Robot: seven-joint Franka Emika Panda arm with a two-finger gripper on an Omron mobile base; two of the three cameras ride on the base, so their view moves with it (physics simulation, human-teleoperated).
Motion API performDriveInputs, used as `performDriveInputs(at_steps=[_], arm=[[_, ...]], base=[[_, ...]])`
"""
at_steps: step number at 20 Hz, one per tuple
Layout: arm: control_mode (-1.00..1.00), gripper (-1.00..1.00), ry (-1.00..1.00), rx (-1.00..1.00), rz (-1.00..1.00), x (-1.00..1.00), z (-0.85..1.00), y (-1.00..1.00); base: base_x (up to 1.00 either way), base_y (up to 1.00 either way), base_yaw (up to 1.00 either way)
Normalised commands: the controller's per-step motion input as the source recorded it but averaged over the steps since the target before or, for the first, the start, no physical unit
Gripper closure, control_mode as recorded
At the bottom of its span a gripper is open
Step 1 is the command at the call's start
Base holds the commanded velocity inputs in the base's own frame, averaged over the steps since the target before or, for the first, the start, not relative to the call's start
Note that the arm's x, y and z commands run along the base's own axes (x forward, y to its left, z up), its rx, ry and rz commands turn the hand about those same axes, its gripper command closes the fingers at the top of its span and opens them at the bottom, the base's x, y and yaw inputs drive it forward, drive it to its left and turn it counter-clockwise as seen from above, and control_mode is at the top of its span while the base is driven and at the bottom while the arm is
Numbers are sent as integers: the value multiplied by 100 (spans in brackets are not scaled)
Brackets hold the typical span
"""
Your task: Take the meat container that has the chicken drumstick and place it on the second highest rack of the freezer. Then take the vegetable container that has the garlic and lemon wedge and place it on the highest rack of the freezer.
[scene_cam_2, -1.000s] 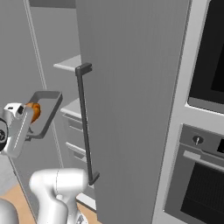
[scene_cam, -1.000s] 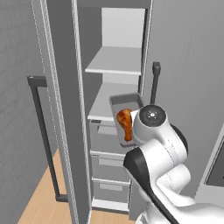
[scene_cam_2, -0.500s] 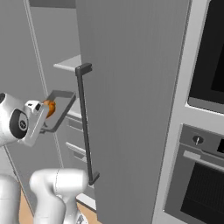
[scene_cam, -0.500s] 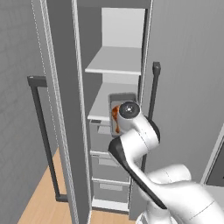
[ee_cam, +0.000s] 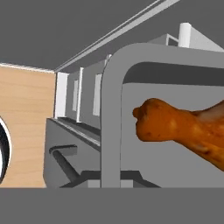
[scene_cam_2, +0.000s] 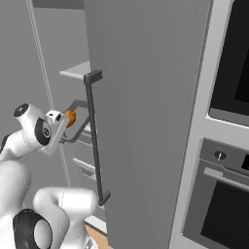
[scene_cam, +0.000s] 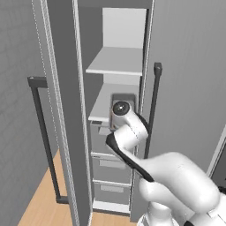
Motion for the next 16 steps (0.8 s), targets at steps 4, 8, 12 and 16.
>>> performDriveInputs(at_steps=[4,8,12,16], arm=[[-100,100,0,0,0,77,0,0],[-100,100,2,0,0,77,0,0],[-100,100,0,0,0,64,0,0],[-100,100,1,0,0,61,-3,0]], base=[[0,0,0],[0,0,0],[0,0,0],[0,0,0]])
